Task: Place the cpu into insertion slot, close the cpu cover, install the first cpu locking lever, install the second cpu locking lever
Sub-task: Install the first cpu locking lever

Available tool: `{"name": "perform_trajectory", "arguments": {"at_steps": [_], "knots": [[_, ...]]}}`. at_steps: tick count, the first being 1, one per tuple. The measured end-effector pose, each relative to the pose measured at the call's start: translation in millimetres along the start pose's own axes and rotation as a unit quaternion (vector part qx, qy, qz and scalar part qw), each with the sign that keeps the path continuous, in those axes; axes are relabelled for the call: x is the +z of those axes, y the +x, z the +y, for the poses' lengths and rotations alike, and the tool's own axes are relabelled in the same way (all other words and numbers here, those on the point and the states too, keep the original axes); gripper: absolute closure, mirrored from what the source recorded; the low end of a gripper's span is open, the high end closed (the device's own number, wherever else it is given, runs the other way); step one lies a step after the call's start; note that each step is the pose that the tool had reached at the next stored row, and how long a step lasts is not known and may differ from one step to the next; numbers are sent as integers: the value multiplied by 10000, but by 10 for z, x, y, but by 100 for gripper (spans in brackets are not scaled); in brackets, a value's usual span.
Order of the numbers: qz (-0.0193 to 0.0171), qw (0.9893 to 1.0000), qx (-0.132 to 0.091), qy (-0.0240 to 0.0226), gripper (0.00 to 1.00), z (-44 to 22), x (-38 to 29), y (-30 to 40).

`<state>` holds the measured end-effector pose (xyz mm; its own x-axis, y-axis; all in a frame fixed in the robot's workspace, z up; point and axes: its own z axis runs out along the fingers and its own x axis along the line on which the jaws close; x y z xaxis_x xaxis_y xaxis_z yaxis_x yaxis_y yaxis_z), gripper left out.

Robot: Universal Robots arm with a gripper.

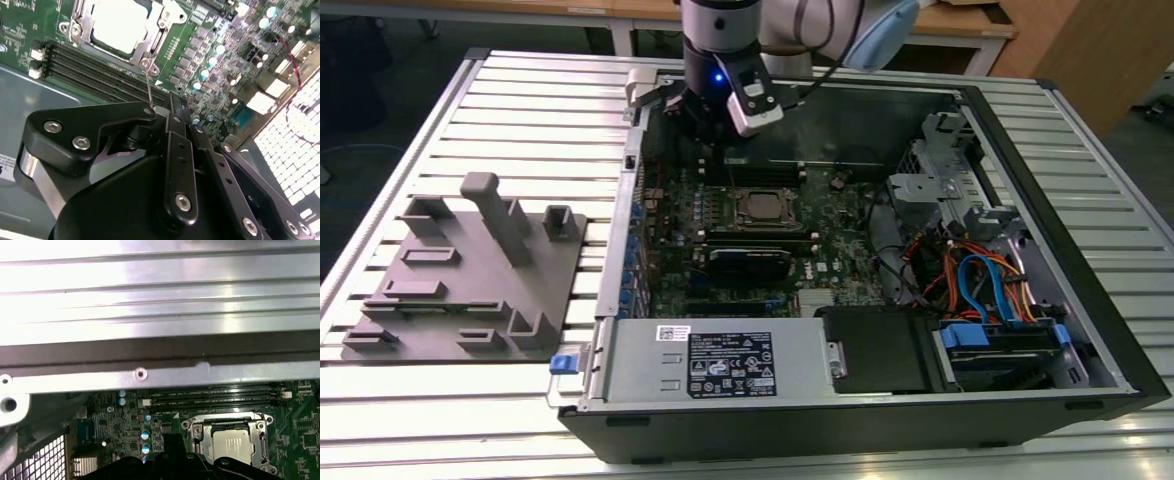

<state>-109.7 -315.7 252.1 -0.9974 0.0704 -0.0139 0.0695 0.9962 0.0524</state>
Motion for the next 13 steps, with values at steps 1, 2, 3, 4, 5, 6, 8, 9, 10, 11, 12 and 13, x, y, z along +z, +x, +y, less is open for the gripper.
{"name": "perform_trajectory", "arguments": {"at_steps": [1, 2, 3, 4, 5, 6, 8, 9, 10, 11, 12, 13], "knots": [[0, 10000, 0, 0, 90, 14, 1, 2], [0, 10000, 0, 0, 90, 30, 1, 4], [0, 10000, 0, 0, 90, 47, 2, 5], [0, 10000, 0, 0, 90, 57, 3, 5], [0, 10000, 0, 0, 90, 62, 3, 4], [0, 10000, -1, 0, 90, 64, 3, 0], [0, 10000, 0, 0, 90, 67, 4, -11], [0, 10000, 0, 0, 90, 68, 4, -20], [0, 10000, -1, -1, 90, 69, 5, -39], [0, 10000, -1, -1, 90, 70, 5, -58], [0, 10000, 0, 0, 90, 71, 5, -76], [0, 10000, 0, 0, 90, 73, 5, -93]]}}
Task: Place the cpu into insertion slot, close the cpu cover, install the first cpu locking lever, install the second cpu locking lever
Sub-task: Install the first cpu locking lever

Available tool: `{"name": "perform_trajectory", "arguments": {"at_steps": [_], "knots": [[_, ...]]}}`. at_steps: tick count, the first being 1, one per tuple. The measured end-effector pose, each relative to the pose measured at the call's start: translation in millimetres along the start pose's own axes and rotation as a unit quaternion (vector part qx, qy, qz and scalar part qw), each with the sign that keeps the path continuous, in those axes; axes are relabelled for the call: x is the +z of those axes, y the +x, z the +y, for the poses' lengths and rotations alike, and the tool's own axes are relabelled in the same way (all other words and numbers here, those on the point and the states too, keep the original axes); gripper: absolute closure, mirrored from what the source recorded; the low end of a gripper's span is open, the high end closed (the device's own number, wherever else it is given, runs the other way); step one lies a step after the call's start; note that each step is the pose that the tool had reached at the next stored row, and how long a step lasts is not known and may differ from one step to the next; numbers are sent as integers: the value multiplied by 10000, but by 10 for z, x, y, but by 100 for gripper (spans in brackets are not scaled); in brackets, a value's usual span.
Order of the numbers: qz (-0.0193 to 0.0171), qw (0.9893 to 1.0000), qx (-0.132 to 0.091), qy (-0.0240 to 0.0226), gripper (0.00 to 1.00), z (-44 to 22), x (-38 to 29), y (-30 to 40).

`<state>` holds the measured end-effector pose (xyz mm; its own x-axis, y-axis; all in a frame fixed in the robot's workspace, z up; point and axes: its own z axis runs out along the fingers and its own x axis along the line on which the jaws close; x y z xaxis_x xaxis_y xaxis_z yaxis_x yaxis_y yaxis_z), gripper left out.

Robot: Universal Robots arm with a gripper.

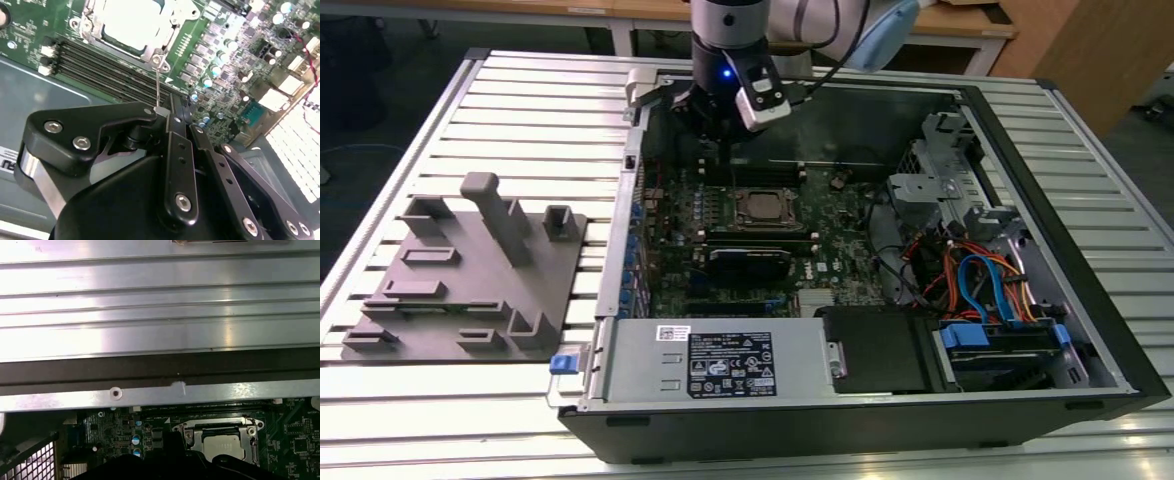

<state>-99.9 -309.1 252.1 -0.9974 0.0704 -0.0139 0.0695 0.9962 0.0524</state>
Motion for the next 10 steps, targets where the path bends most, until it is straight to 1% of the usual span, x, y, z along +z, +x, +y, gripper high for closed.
{"name": "perform_trajectory", "arguments": {"at_steps": [2, 4, 10], "knots": [[0, 10000, 0, 0, 90, 3, 1, -34], [1, 10000, 0, 1, 90, 3, 0, -53], [0, 10000, 0, 2, 90, 4, 1, -56]]}}
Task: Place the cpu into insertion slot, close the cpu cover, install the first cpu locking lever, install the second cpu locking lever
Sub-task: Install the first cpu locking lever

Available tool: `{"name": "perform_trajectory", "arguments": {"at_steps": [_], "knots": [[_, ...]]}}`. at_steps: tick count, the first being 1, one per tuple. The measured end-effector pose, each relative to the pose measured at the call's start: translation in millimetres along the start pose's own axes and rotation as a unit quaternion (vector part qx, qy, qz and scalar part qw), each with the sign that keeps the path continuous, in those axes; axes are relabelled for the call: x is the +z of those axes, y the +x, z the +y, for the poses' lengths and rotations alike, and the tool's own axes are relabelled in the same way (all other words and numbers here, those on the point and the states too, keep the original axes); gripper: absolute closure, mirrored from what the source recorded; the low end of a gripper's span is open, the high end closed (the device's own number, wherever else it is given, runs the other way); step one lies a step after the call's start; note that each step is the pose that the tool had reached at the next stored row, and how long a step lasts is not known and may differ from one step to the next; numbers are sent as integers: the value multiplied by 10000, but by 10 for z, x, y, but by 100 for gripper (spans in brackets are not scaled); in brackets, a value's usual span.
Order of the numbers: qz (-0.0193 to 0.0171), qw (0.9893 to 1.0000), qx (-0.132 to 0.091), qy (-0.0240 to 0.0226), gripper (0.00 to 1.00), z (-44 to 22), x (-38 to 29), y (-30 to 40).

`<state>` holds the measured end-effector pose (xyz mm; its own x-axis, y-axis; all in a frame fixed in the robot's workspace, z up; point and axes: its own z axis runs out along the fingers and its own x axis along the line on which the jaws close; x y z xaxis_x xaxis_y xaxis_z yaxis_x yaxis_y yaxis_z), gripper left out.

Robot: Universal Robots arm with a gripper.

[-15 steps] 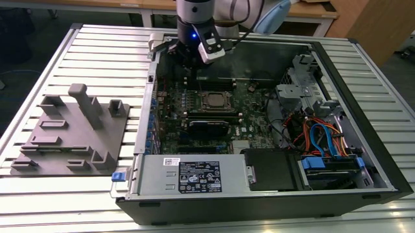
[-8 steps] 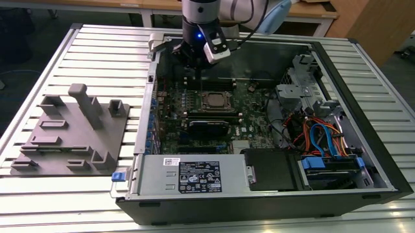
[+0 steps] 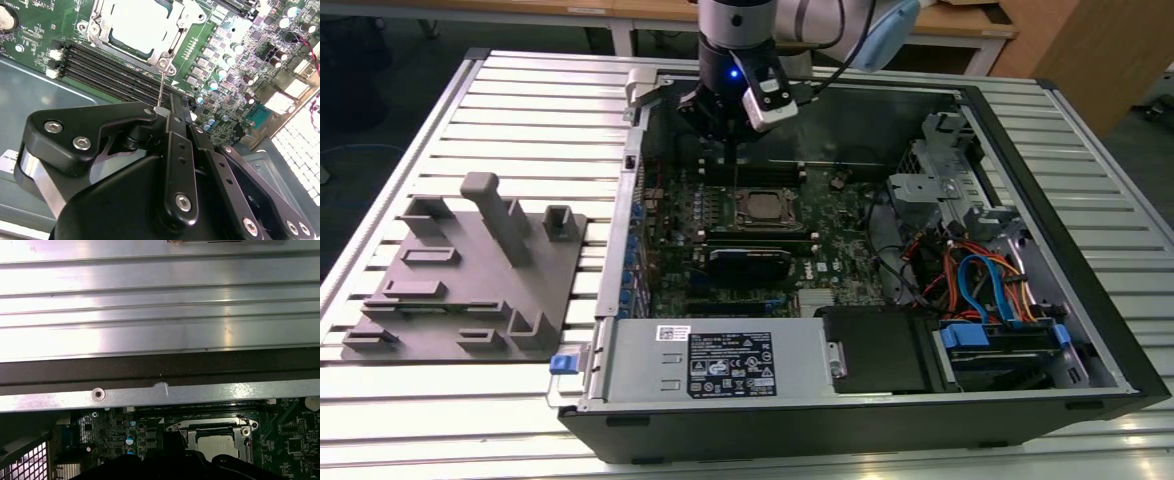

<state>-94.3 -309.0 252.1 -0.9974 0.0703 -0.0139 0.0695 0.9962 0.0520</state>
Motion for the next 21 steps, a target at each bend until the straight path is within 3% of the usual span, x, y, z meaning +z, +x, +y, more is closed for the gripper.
{"name": "perform_trajectory", "arguments": {"at_steps": [21], "knots": [[0, 10000, 0, 0, 90, 8, 2, -112]]}}
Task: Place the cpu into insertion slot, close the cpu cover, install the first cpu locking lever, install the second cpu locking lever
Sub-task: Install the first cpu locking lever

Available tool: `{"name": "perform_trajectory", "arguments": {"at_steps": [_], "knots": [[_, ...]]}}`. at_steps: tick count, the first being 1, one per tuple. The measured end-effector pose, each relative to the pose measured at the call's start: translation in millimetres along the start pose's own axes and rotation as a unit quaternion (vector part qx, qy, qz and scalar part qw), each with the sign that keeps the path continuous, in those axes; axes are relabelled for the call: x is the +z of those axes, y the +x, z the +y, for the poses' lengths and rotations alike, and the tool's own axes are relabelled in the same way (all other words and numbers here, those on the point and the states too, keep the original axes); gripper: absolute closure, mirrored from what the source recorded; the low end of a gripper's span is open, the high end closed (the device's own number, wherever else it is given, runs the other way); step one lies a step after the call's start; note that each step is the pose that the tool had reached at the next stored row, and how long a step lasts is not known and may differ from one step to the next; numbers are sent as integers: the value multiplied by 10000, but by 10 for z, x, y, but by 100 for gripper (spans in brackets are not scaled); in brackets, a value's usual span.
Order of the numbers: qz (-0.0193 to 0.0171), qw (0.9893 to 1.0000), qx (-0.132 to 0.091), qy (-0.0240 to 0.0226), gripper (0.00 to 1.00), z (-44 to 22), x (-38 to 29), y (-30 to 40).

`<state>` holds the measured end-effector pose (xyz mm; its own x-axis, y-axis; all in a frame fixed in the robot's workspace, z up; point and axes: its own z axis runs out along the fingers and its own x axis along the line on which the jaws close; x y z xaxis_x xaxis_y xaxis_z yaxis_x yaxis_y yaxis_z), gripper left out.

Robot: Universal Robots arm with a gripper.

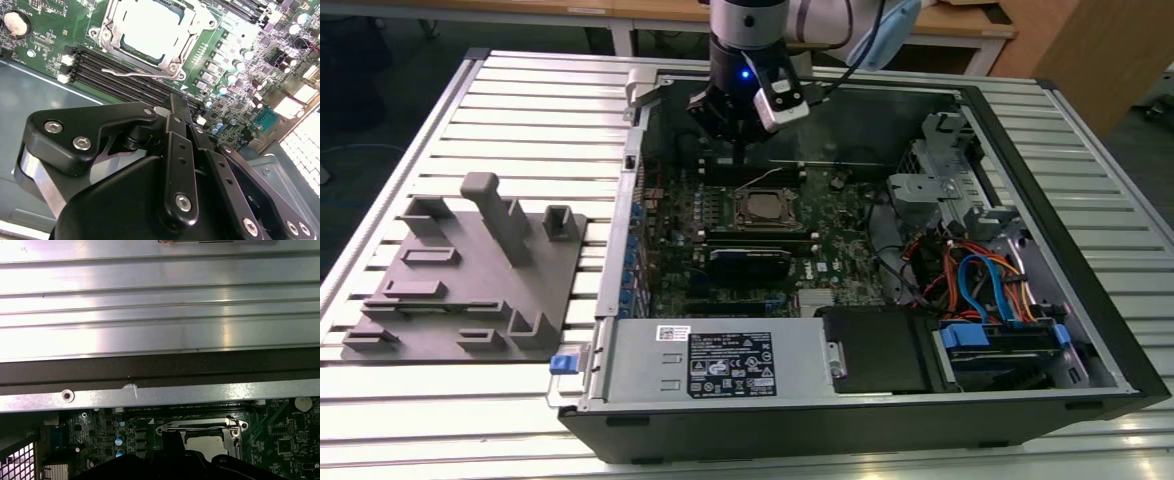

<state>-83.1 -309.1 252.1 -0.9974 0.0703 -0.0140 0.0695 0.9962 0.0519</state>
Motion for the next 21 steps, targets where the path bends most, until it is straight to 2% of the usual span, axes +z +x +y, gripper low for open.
{"name": "perform_trajectory", "arguments": {"at_steps": [12, 13, 14, 15, 21], "knots": [[0, 10000, 0, 0, 90, 1, 0, -9], [2, 10000, -1, -31, 90, -3, 1, -11], [9, 9999, 1, -122, 90, -12, 1, -11], [12, 9998, 3, -180, 90, -20, 2, -11], [12, 9998, 12, -182, 90, -47, 6, -13]]}}
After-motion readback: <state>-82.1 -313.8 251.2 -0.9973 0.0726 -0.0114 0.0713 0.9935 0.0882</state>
